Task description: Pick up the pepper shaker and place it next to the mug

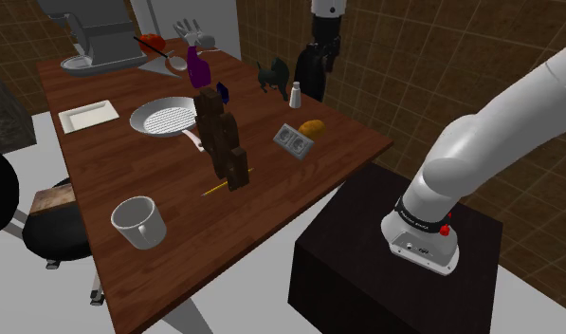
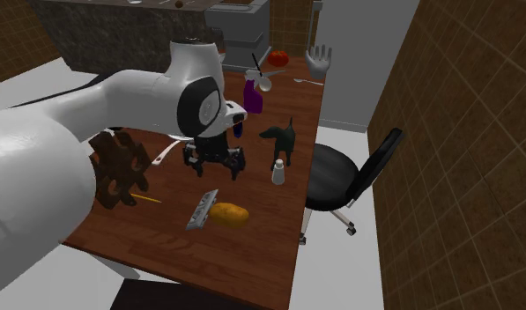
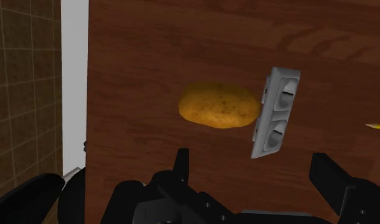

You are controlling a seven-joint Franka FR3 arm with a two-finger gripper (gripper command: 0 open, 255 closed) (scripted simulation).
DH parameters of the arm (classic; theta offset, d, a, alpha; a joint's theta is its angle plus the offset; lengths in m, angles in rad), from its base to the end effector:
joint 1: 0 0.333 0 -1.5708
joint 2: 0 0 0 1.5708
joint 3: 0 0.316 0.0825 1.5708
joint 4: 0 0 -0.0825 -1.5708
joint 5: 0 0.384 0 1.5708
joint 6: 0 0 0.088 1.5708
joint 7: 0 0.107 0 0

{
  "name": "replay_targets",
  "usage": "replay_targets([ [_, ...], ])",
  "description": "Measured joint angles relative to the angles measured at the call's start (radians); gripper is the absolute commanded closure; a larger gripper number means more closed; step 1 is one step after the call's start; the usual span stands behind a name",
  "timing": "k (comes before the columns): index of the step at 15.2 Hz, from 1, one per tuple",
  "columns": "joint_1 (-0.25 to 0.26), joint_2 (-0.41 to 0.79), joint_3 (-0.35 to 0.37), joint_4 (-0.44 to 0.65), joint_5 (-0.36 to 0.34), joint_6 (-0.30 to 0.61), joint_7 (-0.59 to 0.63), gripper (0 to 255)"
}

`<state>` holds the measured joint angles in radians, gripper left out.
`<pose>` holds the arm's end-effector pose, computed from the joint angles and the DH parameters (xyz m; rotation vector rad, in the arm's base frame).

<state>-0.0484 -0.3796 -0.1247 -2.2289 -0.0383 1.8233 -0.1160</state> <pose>0.4293 -0.0831 0.5201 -3.1277 0.0587 0.0420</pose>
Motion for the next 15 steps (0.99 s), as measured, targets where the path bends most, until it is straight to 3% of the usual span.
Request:
replay_targets([
  [7, -0.026, 0.233, -0.078, 0.148, 0.044, 0.093, -0.106, 0],
  [15, -0.076, 0.53, -0.132, 0.377, 0.151, 0.156, -0.234, 0],
])
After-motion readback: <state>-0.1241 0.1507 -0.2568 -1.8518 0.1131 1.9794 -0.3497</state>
